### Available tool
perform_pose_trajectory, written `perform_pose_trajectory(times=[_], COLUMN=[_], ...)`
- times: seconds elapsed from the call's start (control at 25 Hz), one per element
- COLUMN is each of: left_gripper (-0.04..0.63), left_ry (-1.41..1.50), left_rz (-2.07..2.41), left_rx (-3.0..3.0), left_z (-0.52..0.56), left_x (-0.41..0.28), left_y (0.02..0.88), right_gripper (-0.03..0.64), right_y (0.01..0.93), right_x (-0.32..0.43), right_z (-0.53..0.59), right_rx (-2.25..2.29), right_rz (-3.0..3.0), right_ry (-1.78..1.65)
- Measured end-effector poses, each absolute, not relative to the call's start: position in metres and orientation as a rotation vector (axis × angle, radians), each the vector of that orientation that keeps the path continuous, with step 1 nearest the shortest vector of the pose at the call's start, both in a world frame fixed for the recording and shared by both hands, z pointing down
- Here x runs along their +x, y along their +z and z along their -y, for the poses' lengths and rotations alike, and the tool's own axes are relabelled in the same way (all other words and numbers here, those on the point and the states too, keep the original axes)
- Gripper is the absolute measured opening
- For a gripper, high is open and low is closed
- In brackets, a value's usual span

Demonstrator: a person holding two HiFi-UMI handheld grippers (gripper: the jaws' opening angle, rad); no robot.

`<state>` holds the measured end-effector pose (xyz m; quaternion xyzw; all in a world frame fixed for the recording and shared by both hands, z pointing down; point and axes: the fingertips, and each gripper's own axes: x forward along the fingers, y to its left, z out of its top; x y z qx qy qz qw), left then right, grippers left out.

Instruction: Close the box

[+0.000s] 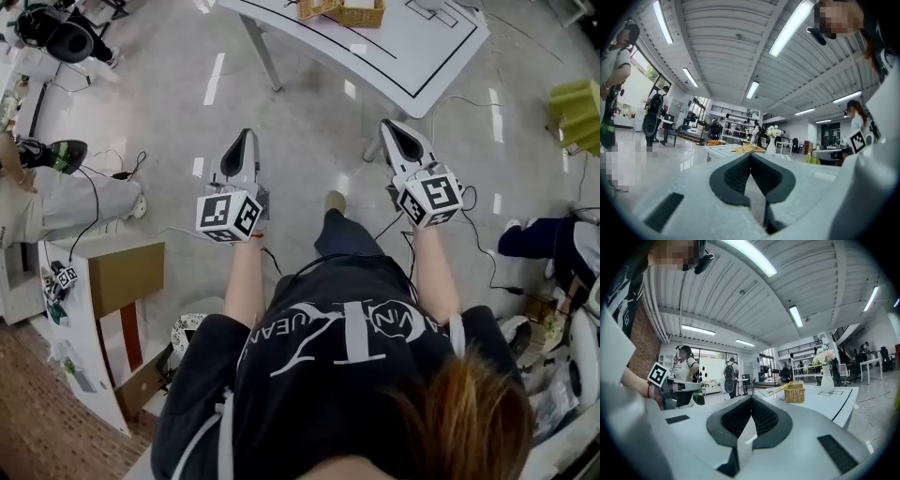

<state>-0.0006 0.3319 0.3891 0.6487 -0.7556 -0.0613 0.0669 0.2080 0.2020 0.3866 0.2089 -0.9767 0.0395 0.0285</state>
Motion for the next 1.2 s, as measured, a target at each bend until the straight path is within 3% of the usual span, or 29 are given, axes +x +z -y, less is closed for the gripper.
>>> perform_pose_trajectory(times=[0.32,0.44,1.2], left_gripper=[0.011,0.011,0.011], left_ry=[-0.164,-0.157,-0.174], left_rz=[2.256,2.247,2.274], left_rx=[1.932,1.925,1.912], left_z=[-0.278,-0.259,-0.166], left_x=[-0.025,-0.035,-0.092], left_y=[0.400,0.404,0.405], right_gripper=[-0.002,0.060,0.129], right_y=[0.401,0.407,0.423], right_x=[0.181,0.168,0.096], right_z=[-0.145,-0.127,-0.042], right_rx=[0.660,0.645,0.536], right_rz=[2.956,2.943,2.903], right_ry=[0.126,0.141,0.107])
